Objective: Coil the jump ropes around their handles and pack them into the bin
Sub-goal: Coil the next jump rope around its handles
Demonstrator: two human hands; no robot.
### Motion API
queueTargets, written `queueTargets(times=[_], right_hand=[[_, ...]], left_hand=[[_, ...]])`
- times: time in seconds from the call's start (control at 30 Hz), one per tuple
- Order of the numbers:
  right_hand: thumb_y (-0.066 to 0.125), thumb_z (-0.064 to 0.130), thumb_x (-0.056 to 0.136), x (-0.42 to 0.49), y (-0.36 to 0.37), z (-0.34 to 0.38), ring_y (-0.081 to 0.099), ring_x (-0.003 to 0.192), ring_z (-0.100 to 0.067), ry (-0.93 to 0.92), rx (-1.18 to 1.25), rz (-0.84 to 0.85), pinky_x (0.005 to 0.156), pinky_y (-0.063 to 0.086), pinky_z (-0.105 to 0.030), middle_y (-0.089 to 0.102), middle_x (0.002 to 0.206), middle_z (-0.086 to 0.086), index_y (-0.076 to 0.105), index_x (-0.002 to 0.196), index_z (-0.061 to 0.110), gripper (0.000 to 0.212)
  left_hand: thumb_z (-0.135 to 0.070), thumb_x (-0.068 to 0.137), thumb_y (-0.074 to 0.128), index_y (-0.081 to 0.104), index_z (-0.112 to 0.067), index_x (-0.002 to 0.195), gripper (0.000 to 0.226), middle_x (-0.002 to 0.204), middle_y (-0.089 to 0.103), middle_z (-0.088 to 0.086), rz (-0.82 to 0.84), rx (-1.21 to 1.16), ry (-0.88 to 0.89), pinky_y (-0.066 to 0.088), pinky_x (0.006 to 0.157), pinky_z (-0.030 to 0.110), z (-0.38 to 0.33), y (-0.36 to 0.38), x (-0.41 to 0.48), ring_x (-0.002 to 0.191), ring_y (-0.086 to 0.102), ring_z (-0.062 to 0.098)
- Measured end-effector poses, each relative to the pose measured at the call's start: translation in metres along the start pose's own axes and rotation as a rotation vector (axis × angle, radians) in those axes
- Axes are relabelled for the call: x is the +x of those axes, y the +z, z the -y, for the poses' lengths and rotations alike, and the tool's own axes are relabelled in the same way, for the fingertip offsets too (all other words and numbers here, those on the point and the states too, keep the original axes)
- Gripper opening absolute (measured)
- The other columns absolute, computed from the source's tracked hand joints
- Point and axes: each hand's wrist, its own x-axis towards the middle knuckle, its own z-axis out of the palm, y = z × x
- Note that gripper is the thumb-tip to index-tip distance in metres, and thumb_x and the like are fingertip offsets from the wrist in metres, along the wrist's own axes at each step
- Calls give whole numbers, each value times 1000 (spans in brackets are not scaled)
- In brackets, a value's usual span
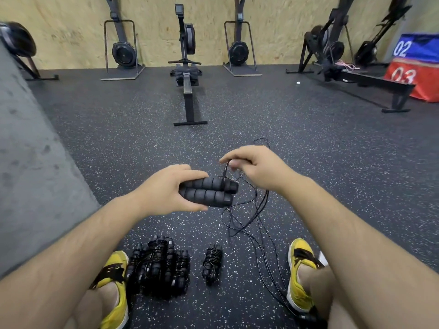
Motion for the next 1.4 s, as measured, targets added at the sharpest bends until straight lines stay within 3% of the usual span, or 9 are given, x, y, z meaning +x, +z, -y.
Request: queueTargets(times=[0.2,0.27,0.43,0.63,0.8,1.0,1.1,1.27,1.4], right_hand=[[51,1,93,0,49,-1,66,91,-18,143,-8,113,80,50,-32,69,95,3,70,101,13,24],[44,9,98,-4,65,8,61,70,-14,255,35,158,66,45,-28,63,77,7,63,84,17,25],[37,34,105,-22,82,29,60,66,-23,343,110,308,59,51,-29,68,91,-12,51,95,9,31],[42,35,104,-35,51,47,55,69,-18,212,-198,376,58,39,-30,58,78,0,48,78,20,30],[47,41,101,-27,17,37,59,90,-19,-6,-502,145,71,43,-32,66,97,8,63,103,30,20],[49,50,98,-8,5,-4,58,91,-14,21,-352,45,75,46,-34,63,90,14,61,92,37,18],[55,18,93,-11,29,-15,62,82,-22,123,-169,68,71,51,-37,64,82,8,56,88,31,14],[37,25,107,-36,78,7,56,89,-19,254,-52,291,75,36,-24,59,104,-4,54,113,12,22],[37,34,107,-53,77,39,50,79,-21,214,-101,369,67,33,-32,53,92,-1,46,94,14,25]], left_hand=[[-64,68,78,63,-39,112,52,81,53,-9,-246,-27,2,45,77,33,-18,-6,2,84,51,13],[-73,66,70,62,-42,116,59,84,52,-10,-314,74,-76,45,75,34,-13,-6,3,85,49,14],[-66,70,75,59,-42,126,63,98,51,-7,-310,323,-250,48,70,35,-1,1,7,100,47,19],[-57,62,86,67,-28,108,58,86,53,4,-252,587,-177,48,55,35,15,15,9,84,53,30],[-62,64,83,65,-32,113,60,87,53,-1,-169,543,-2,45,56,32,10,23,5,81,51,25],[-72,75,67,63,-34,121,60,86,49,-10,-164,124,106,41,77,29,-23,23,-2,81,44,14],[-66,73,75,64,-34,120,58,84,50,-10,-286,83,70,40,79,29,-33,14,-1,81,47,15],[-73,72,68,59,-41,123,61,89,48,-11,-343,264,-90,46,69,33,-23,9,4,85,42,16],[-60,69,80,62,-34,118,59,90,52,-4,-308,462,-159,44,58,31,-6,13,8,89,48,23]])
